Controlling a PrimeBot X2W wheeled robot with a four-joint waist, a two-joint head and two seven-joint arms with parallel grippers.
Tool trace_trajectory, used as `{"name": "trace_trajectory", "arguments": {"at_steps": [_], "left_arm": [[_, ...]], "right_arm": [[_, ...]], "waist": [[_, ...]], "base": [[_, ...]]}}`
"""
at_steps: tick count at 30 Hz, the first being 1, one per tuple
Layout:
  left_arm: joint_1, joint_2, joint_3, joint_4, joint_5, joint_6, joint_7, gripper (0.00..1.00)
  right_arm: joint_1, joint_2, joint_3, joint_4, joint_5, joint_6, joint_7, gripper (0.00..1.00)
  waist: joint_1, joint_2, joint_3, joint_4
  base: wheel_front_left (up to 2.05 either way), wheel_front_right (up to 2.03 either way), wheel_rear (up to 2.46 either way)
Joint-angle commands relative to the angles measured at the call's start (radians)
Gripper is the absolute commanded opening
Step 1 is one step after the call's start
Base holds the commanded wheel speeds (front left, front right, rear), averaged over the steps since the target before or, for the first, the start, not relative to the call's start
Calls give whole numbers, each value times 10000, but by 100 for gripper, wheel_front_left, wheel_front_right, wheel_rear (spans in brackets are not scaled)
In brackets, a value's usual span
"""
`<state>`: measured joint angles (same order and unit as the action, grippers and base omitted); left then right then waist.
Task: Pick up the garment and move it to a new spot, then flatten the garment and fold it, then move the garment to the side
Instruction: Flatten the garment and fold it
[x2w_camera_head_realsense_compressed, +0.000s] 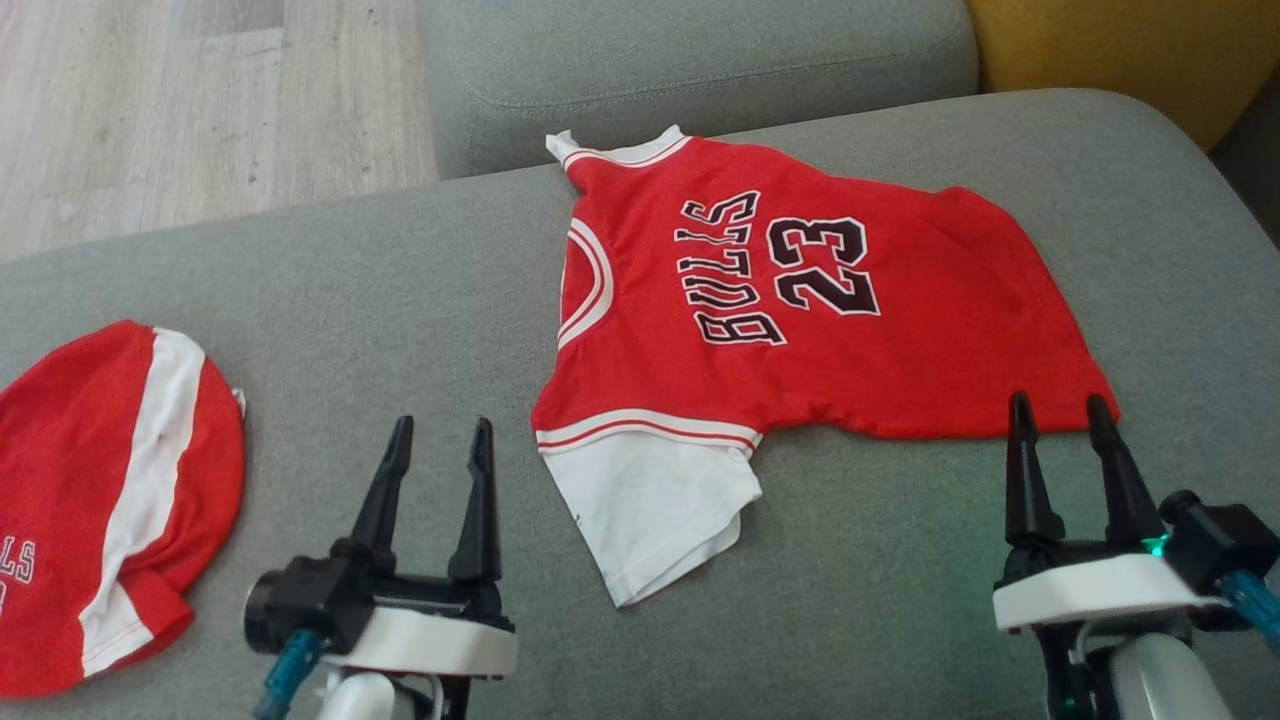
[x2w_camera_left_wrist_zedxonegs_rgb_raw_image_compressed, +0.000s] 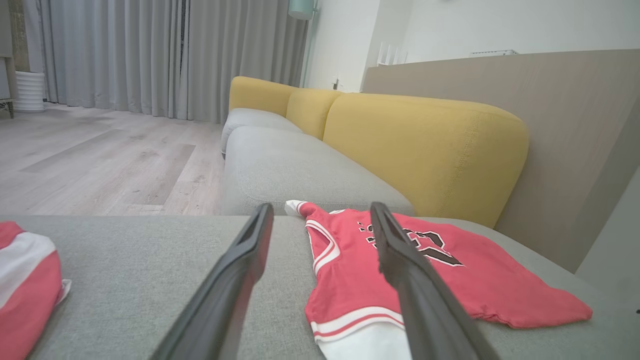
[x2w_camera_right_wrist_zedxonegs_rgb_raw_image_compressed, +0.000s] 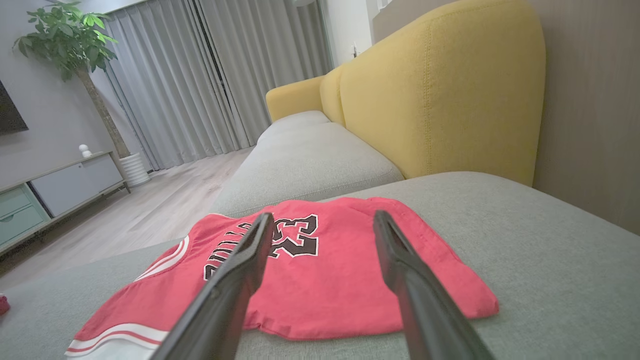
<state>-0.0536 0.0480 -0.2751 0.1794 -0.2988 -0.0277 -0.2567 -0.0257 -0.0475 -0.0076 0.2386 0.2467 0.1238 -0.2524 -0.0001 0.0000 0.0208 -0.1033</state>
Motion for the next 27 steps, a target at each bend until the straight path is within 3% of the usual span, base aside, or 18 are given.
{"name": "trace_trajectory", "arguments": {"at_steps": [1, 12, 19, 27], "left_arm": [[-257, 22, 218, -281, 42, -33, -51, 100], [-481, 22, -248, -72, 59, -44, -51, 100], [-825, 22, -1254, 1390, 37, -7, 137, 100], [-1309, 22, -2471, 2752, -888, 437, 1704, 100]], "right_arm": [[-288, -31, 245, -420, 76, 69, -93, 100], [-372, -29, -95, -795, -3, 69, -93, 100], [-507, -29, -204, -827, -146, 69, -93, 100], [-845, -28, -111, -778, -243, 69, -93, 100]], "waist": [[1, 0, 0, 6], [1, 0, 290, 1], [1, 0, 539, -60], [1, 0, 842, -207]], "base": [[0, 0, 0], [0, 0, 0], [0, 0, 0], [0, 0, 0]]}}
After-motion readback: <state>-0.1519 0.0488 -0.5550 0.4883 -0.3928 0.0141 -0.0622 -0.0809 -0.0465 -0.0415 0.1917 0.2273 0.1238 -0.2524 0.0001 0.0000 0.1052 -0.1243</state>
